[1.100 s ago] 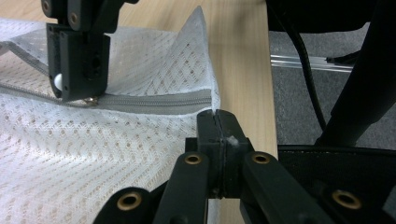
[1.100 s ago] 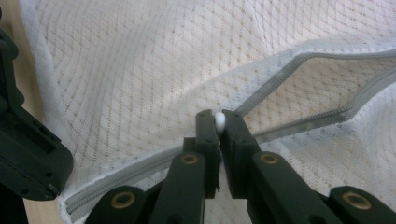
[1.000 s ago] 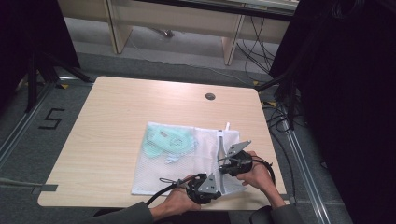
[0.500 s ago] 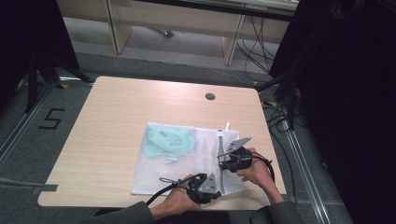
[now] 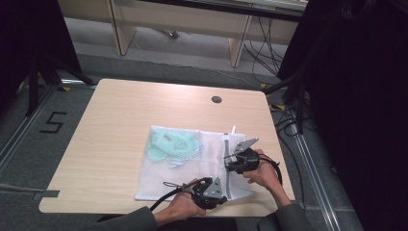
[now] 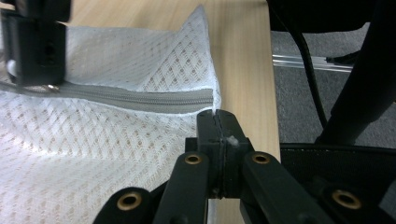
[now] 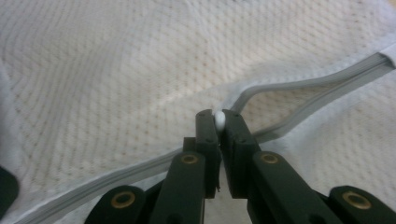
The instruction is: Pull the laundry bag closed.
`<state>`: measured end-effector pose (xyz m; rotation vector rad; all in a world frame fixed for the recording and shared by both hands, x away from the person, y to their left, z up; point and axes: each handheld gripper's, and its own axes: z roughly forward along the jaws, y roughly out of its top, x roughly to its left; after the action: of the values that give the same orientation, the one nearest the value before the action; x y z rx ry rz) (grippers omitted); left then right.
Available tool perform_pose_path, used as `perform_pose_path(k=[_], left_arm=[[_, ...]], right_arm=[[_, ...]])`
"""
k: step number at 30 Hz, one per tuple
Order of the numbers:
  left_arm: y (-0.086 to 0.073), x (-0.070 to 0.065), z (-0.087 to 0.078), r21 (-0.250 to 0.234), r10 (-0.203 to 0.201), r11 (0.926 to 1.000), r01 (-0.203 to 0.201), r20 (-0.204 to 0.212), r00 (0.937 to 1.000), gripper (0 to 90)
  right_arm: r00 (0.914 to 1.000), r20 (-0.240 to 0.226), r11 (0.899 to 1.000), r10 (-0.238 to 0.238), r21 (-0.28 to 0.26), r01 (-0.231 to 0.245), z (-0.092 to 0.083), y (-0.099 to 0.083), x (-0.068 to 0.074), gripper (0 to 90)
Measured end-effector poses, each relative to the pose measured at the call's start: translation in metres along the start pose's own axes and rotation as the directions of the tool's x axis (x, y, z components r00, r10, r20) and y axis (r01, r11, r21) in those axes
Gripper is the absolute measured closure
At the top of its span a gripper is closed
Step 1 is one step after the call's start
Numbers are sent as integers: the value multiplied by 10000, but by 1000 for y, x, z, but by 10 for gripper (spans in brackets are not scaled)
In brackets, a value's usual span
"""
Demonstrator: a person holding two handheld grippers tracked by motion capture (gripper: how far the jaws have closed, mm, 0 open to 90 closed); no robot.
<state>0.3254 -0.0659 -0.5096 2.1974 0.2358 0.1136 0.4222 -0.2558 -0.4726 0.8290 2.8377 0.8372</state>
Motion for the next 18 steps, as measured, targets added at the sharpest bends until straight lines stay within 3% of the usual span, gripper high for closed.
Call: perform_pose_path(k=[1,2,5,8,9,10,12,15,16,17,18], left_arm=[[0,-1,0,-29,-3,10000,3,-56,10000,896],[-1,-1,0,-41,20,10000,-20,-99,9999,896],[-1,-1,1,6,-116,9999,116,-201,9997,896],[-2,-1,1,21,-186,9998,186,-145,9997,896],[-2,-1,1,68,-145,9999,146,-206,9997,896],[-2,-1,0,103,-158,9998,161,-271,9995,896],[-1,-1,1,-50,-68,10000,68,19,10000,896],[-2,0,1,-18,26,10000,-25,101,9999,897],[-2,0,0,19,-53,10000,53,118,9999,896],[-1,0,0,28,-18,10000,17,178,9998,896],[-1,0,1,-28,-40,10000,40,188,9998,897]], right_arm=[[9974,382,9979,-608,-179,615,-1,1,-7,863],[9989,352,9990,-300,-307,310,0,1,-6,863],[9974,465,9982,-554,-200,564,0,4,-10,863],[9983,395,9989,-434,-173,441,1,4,-11,864],[9997,240,10000,-44,-32,45,1,4,-9,864],[9975,533,9983,-467,-329,485,2,5,-13,863],[9983,468,9986,-347,-375,364,3,6,-13,864],[9986,460,9990,-261,-359,278,3,7,-15,864],[9976,518,9979,-459,-434,482,3,8,-18,863],[9985,496,9990,-222,-379,241,4,9,-16,864],[9979,475,9977,-437,-490,460,4,10,-19,864]])
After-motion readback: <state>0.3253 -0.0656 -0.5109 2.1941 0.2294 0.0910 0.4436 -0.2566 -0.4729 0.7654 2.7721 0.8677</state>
